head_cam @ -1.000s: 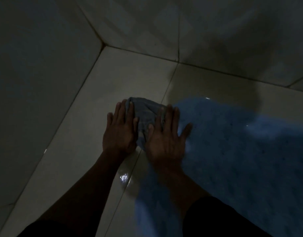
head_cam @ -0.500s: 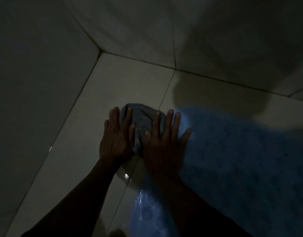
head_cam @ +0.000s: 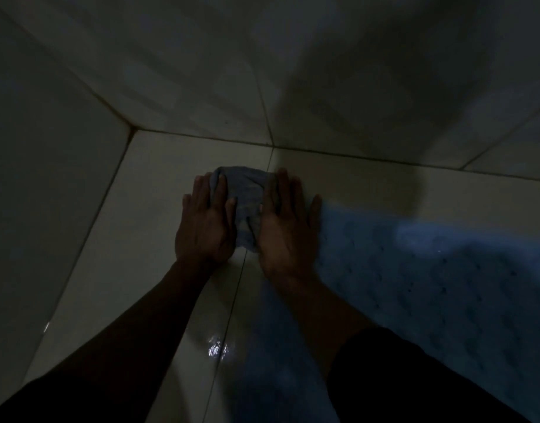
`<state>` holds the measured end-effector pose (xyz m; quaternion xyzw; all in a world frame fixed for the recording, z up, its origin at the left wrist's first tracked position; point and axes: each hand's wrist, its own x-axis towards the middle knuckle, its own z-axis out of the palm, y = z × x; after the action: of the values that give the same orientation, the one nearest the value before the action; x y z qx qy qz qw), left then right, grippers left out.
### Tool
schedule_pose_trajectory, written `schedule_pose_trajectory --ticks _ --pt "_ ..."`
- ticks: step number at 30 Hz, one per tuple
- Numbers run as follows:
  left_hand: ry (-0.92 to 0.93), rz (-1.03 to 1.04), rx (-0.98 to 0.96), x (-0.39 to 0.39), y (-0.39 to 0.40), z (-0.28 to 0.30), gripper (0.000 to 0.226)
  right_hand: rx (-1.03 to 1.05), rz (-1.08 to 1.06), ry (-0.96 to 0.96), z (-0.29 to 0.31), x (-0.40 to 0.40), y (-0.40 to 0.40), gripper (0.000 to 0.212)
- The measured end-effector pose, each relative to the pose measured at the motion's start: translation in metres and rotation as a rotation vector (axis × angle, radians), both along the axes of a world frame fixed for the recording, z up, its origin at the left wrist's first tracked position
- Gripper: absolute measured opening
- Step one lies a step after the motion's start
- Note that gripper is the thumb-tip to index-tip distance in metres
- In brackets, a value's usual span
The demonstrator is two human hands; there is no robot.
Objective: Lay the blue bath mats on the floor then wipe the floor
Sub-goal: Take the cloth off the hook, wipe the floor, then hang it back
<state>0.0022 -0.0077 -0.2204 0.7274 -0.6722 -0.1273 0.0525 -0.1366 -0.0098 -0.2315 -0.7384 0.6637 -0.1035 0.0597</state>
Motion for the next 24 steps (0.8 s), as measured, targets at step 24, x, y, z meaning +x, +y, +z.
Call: schedule_pose_trajectory --ticks 24 --pt "0.14 -0.058 0.064 -0.04 -0.063 0.007 0.063 0.174 -0.227 -0.047 0.023 -0.029 -0.042 0.074"
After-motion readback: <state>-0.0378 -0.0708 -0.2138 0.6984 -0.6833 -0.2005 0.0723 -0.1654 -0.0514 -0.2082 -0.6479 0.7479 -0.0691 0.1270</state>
